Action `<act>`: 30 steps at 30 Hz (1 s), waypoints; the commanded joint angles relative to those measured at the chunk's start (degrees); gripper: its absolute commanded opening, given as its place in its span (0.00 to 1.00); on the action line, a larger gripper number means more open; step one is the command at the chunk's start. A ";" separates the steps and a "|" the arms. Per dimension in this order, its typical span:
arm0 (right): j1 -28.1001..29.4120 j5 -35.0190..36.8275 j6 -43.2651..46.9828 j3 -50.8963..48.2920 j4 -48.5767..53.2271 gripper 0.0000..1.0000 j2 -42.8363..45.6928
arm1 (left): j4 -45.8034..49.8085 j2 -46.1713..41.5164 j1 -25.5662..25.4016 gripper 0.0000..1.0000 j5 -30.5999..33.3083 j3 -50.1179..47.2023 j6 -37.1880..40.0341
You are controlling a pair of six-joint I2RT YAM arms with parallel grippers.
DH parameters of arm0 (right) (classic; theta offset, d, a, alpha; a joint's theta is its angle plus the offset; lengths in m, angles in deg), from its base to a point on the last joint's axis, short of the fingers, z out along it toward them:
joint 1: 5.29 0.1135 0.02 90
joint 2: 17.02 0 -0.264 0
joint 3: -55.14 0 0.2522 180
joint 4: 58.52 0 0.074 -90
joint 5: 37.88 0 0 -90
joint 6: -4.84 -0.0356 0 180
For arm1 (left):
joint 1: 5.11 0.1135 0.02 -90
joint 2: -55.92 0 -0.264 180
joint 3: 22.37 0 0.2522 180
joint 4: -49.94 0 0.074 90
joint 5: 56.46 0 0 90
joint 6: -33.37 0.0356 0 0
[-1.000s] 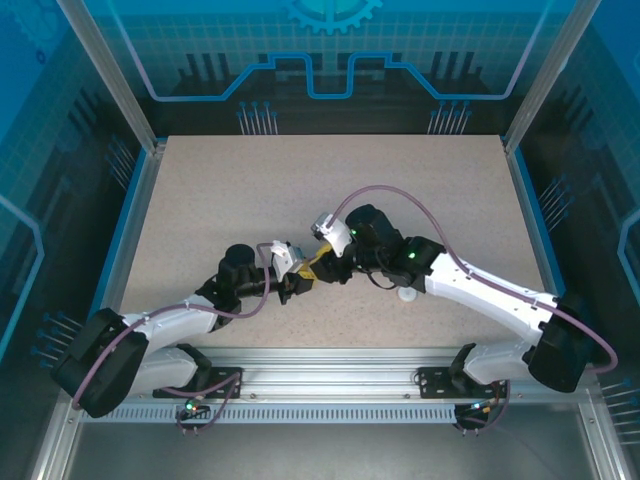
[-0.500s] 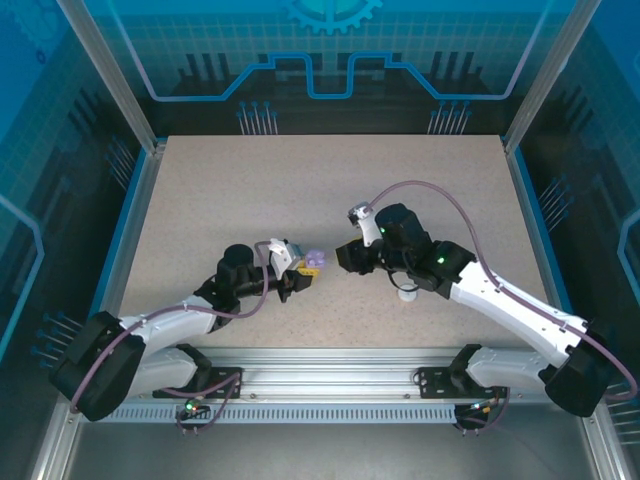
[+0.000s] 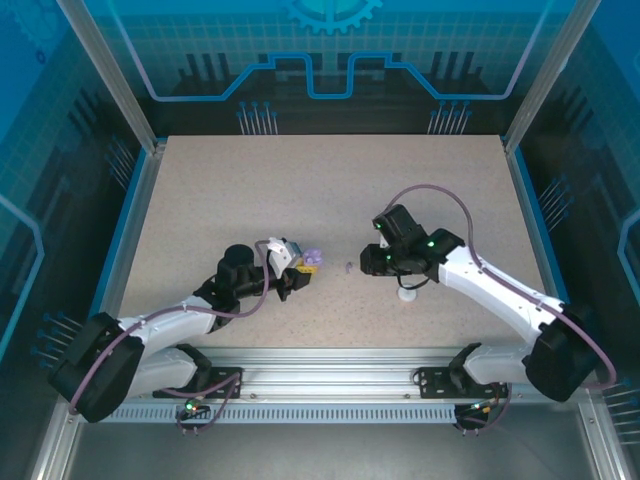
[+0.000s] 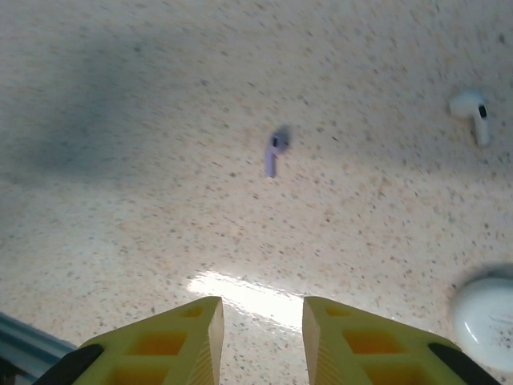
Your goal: Insert wireless bluetooth earbuds into charging case
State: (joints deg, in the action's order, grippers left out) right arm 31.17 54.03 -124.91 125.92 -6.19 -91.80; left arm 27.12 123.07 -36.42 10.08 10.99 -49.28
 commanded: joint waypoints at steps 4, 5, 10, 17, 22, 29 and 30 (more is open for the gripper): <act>-1.62 -2.71 -2.40 6.29 7.49 0.32 -10.06 | 0.38 -0.80 -0.36 0.12 2.08 -0.21 -1.12; -1.63 -2.20 -2.08 7.40 9.03 0.32 -11.80 | 0.37 -0.80 -0.36 0.12 2.21 -0.25 -1.03; -2.21 -1.65 -0.49 11.82 11.00 0.32 -18.30 | 0.71 -1.11 -0.33 0.12 2.89 -0.35 -0.65; -1.70 -3.82 1.31 19.21 10.83 0.32 -27.64 | 1.77 -2.71 -0.33 0.12 4.05 -0.67 -0.06; -1.57 -3.25 2.41 23.12 11.86 0.32 -32.59 | 1.98 -2.91 -0.31 0.12 4.18 -0.71 0.01; -0.99 -3.60 3.47 26.92 12.15 0.31 -38.82 | 2.13 -3.07 -0.30 0.12 4.40 -0.68 0.38; -0.97 -3.72 3.62 27.60 12.30 0.30 -39.51 | 2.13 -3.06 -0.32 0.12 4.43 -0.61 0.33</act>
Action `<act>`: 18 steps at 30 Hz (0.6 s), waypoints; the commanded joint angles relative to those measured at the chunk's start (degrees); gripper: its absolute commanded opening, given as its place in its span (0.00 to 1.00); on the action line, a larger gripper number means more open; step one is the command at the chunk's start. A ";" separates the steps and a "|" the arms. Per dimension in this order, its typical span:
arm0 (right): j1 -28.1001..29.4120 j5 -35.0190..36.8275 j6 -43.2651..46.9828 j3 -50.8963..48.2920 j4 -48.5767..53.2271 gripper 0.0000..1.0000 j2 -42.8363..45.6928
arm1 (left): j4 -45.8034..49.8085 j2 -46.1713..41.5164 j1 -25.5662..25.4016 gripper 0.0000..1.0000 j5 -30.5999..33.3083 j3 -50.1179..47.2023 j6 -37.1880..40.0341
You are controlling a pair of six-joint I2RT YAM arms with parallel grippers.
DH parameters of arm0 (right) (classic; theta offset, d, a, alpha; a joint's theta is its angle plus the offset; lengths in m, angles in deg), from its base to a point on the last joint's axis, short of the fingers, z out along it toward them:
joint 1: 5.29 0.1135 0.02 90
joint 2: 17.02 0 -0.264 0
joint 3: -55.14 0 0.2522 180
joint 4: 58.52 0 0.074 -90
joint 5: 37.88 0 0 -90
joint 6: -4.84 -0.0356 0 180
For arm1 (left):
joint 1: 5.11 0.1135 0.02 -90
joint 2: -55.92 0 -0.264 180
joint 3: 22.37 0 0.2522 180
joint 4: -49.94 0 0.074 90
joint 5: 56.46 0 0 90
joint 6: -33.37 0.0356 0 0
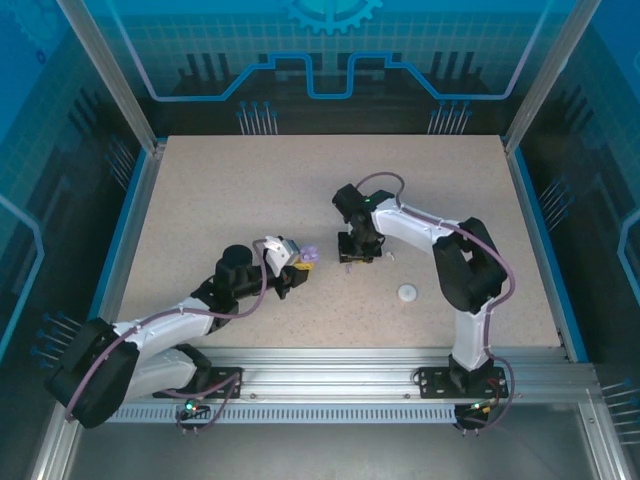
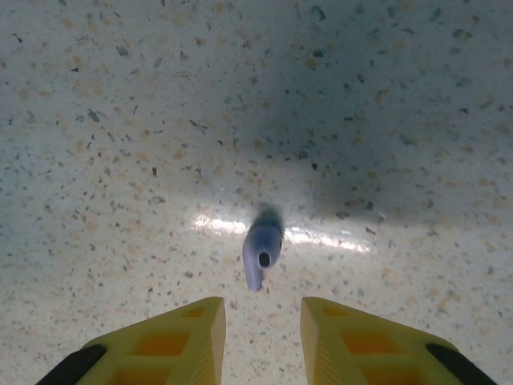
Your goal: Insert wireless bluetooth earbuds into charging case
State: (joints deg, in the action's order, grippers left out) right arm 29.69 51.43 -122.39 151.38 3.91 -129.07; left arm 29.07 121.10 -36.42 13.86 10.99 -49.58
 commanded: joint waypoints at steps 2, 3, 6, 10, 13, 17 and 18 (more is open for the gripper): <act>0.65 -1.02 1.33 3.39 2.70 0.30 -3.64 | 0.10 -0.95 -0.33 0.12 0.72 -0.69 0.66; 0.79 -0.97 1.37 3.86 2.91 0.30 -4.21 | 0.06 -0.81 -0.26 0.12 0.71 -0.70 0.69; 0.79 -0.81 1.38 4.90 3.43 0.30 -5.68 | -0.28 -0.58 -0.33 0.12 0.43 -0.70 0.51; 0.78 -0.13 1.29 5.58 4.11 0.30 -6.85 | -0.32 -0.59 -0.32 0.12 0.38 -0.67 0.42; 0.88 0.77 1.29 6.27 5.03 0.30 -7.37 | -0.08 -0.90 -0.29 0.12 0.50 -0.67 0.55; 1.10 1.11 1.37 6.81 5.47 0.29 -8.49 | -0.22 -0.68 -0.33 0.12 0.35 -0.61 0.68; 1.18 1.04 1.37 6.73 5.49 0.29 -8.66 | -0.21 -0.68 -0.31 0.12 0.35 -0.56 0.69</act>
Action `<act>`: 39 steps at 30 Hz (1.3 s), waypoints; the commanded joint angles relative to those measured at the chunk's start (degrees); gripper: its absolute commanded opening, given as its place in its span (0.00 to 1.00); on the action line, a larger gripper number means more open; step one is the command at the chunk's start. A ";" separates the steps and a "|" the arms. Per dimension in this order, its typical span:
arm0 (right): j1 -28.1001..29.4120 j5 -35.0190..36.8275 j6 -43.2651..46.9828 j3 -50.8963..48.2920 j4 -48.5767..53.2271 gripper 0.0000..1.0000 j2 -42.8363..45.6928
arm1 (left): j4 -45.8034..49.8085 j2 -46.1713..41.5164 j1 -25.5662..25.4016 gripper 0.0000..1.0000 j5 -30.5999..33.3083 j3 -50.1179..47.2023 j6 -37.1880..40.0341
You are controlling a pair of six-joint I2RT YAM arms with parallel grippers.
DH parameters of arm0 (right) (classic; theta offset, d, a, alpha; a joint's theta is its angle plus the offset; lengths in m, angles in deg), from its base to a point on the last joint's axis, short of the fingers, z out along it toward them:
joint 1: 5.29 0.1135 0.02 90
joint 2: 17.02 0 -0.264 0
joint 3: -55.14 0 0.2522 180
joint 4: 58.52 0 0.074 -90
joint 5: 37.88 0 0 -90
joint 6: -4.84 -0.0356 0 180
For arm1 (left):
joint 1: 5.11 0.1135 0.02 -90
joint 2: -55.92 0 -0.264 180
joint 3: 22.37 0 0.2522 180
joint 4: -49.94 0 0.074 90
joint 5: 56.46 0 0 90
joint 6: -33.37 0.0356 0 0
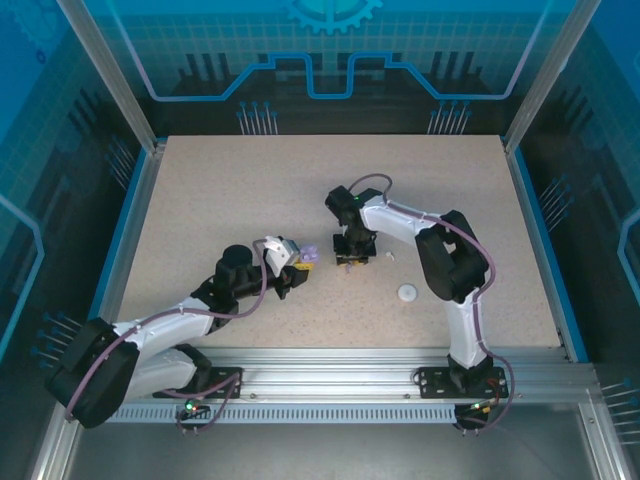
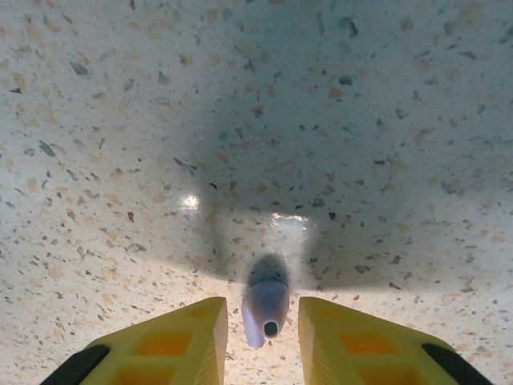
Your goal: Insert wireless bluetooth earbuds into charging case
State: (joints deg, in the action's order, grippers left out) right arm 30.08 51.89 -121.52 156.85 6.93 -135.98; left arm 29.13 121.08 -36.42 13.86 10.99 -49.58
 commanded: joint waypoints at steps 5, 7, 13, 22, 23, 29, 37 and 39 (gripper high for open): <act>1.01 0.23 0.30 1.09 2.28 0.28 -2.41 | -0.40 -0.56 -0.33 0.12 0.17 -0.59 0.59; 1.10 0.40 0.43 1.22 2.37 0.27 -2.80 | -0.39 -0.57 -0.32 0.12 0.21 -0.66 0.59; 1.49 1.48 0.66 1.31 3.25 0.24 -3.87 | -0.58 -0.48 -0.32 0.12 0.34 -0.87 0.66; 1.61 2.84 1.62 1.88 3.51 0.26 -4.71 | -1.17 0.31 -0.33 0.12 0.17 -0.79 0.49; 1.58 2.86 1.69 1.88 3.38 0.26 -4.78 | -1.18 0.31 -0.32 0.12 0.18 -0.74 0.51; 1.61 2.95 2.24 2.20 3.23 0.22 -5.41 | -1.19 0.40 -0.31 0.12 0.18 -0.74 0.41; 2.07 3.91 1.99 1.91 2.78 0.19 -2.35 | -0.68 1.40 -0.28 0.12 -0.18 -0.10 0.87; 2.07 4.08 1.96 1.40 2.38 0.19 -1.19 | -0.85 1.93 -0.33 0.12 -0.18 0.09 0.77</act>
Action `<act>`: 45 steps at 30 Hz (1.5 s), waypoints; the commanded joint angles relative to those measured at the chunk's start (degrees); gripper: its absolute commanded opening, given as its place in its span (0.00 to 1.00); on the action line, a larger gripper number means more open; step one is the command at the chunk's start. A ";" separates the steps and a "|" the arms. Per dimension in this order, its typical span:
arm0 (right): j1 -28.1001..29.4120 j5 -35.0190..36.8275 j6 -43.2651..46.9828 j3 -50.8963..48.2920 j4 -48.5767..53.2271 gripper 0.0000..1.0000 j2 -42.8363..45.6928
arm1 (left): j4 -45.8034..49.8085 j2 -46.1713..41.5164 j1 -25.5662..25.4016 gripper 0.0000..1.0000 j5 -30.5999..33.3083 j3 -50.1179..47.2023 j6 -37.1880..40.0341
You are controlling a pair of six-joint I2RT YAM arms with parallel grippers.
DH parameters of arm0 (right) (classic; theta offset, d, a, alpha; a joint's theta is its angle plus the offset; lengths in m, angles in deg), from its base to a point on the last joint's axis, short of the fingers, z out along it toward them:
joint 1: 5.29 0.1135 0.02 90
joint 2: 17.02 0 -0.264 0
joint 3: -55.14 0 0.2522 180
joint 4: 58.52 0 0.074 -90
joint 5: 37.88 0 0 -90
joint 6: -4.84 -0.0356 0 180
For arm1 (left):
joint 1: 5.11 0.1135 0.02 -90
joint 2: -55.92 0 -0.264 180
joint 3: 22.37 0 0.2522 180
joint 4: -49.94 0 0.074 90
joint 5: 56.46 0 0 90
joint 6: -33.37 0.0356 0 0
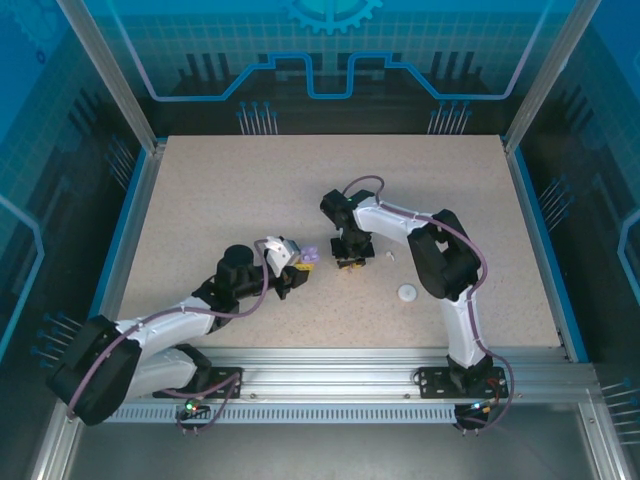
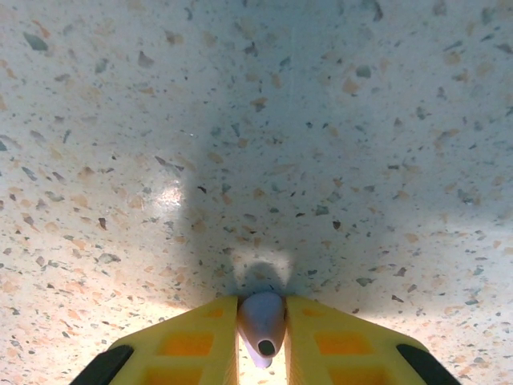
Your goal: Insert wireless bluetooth earbuds into charging case
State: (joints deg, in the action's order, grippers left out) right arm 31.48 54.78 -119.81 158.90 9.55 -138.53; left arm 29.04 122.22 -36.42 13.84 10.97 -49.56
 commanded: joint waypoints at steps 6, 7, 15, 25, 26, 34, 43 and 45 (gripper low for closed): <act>0.66 0.78 -1.00 -3.94 -3.17 0.19 5.88 | -1.57 2.14 -0.26 0.12 0.08 -0.15 -0.21; 0.66 0.72 -1.19 -4.52 -3.61 0.19 6.72 | -1.52 2.53 -0.25 0.11 0.17 -0.11 -0.30; 0.64 -0.21 -2.81 -9.38 -8.48 0.18 12.32 | -3.95 5.93 -0.42 0.11 0.64 -0.41 -2.16; 0.93 -0.37 -5.62 -15.21 -14.75 0.18 21.53 | -17.41 17.35 -1.25 0.10 1.46 -1.09 -6.93; 0.93 -0.51 -5.84 -15.64 -15.21 0.18 22.45 | -19.21 18.57 -1.44 0.10 1.63 -1.09 -7.42; 1.19 -1.44 -7.17 -17.83 -18.31 0.18 27.79 | -29.61 27.38 -3.33 0.10 2.50 0.60 -10.01; 1.76 -2.37 -8.84 -19.07 -22.25 0.18 29.89 | -37.21 32.69 -4.83 0.10 3.80 3.29 -12.65; 1.93 -2.70 -8.91 -18.85 -22.64 0.18 29.78 | -38.12 33.18 -4.90 0.10 3.54 3.91 -13.55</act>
State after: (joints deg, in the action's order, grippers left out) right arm 32.64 53.07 -127.51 140.56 -11.39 -110.23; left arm -3.50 154.52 -40.90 17.09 13.22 -61.23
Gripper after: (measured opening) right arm 0.185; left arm 0.230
